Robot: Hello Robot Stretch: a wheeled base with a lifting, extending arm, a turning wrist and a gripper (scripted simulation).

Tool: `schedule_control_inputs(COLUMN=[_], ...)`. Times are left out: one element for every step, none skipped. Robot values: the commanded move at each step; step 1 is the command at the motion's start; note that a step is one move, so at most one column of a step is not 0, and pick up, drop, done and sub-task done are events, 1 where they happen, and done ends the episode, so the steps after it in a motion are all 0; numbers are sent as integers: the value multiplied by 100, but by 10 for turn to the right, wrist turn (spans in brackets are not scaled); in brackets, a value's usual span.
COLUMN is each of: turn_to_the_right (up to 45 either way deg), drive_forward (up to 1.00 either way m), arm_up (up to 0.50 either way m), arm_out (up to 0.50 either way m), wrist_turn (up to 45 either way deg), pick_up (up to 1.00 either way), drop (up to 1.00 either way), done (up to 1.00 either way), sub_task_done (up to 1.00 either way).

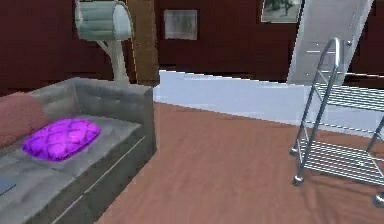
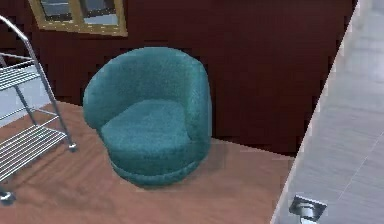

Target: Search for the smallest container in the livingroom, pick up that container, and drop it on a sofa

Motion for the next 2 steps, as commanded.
schedule_control_inputs(turn_to_the_right=[0, 450], drive_forward=[15, 0], arm_up=[0, 0], arm_out=[0, 0], wrist_turn=[0, 0], pick_up=[0, 0], drop=[0, 0], done=[0, 0], sub_task_done=[0, 0])
